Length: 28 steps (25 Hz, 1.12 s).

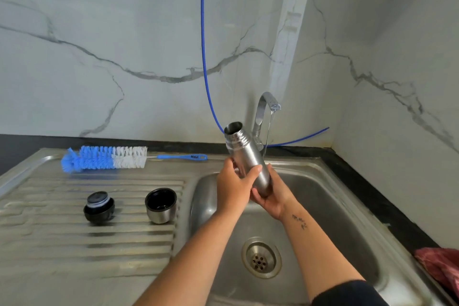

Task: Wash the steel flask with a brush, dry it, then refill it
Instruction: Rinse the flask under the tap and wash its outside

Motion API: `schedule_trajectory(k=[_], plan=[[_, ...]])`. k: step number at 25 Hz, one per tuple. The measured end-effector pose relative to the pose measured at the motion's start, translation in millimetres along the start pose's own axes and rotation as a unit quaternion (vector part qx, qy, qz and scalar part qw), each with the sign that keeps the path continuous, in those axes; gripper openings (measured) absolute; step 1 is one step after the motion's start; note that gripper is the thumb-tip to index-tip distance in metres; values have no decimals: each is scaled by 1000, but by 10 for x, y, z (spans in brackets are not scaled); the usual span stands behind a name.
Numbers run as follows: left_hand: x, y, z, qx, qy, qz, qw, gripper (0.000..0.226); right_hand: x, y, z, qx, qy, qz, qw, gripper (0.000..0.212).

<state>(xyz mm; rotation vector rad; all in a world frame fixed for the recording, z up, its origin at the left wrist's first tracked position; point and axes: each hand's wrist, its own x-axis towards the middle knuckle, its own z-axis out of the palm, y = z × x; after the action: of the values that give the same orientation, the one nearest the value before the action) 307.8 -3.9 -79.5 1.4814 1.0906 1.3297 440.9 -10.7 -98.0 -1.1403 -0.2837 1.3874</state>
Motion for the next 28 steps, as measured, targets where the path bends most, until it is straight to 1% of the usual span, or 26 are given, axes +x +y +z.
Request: schedule_trajectory(k=[2,4,6,8,11,14,15,17,18,20,22,24,26,28], plan=[[81,-67,-46,-26,16,8,1000,31,154,-42,6,-18,28,-7,999,58],[181,-130,-111,-54,36,12,998,32,251,-81,35,-42,53,-16,998,56],[263,-217,-162,-95,54,-4,994,37,293,-101,43,-58,70,-26,995,51],[300,-245,-188,-135,65,-20,989,36,280,-156,50,-74,83,-50,993,46],[319,-233,-193,-204,78,-66,974,17,237,-273,37,-81,120,-102,984,45],[337,-241,-226,-267,67,-140,951,13,176,-353,50,-104,173,-164,966,68],[345,-256,-230,-277,61,-164,945,14,150,-376,56,-116,185,-189,957,64],[357,-278,-228,-304,48,-203,929,14,72,-420,68,-133,201,-250,938,42],[361,-287,-223,-317,41,-216,923,13,41,-437,67,-144,206,-272,929,43],[371,-303,-201,-337,27,-236,911,11,-9,-462,63,-160,221,-315,909,54],[376,-322,-168,-346,10,-252,904,11,-67,-488,70,-175,232,-348,892,45],[367,-334,-126,-348,-5,-266,899,16,-116,-528,62,-180,239,-367,881,49],[363,-351,-98,-354,-14,-280,892,22,-135,-563,47,-183,242,-388,870,48],[355,-350,-82,-359,-27,-291,886,22,-125,-590,27,-180,241,-400,866,48]])
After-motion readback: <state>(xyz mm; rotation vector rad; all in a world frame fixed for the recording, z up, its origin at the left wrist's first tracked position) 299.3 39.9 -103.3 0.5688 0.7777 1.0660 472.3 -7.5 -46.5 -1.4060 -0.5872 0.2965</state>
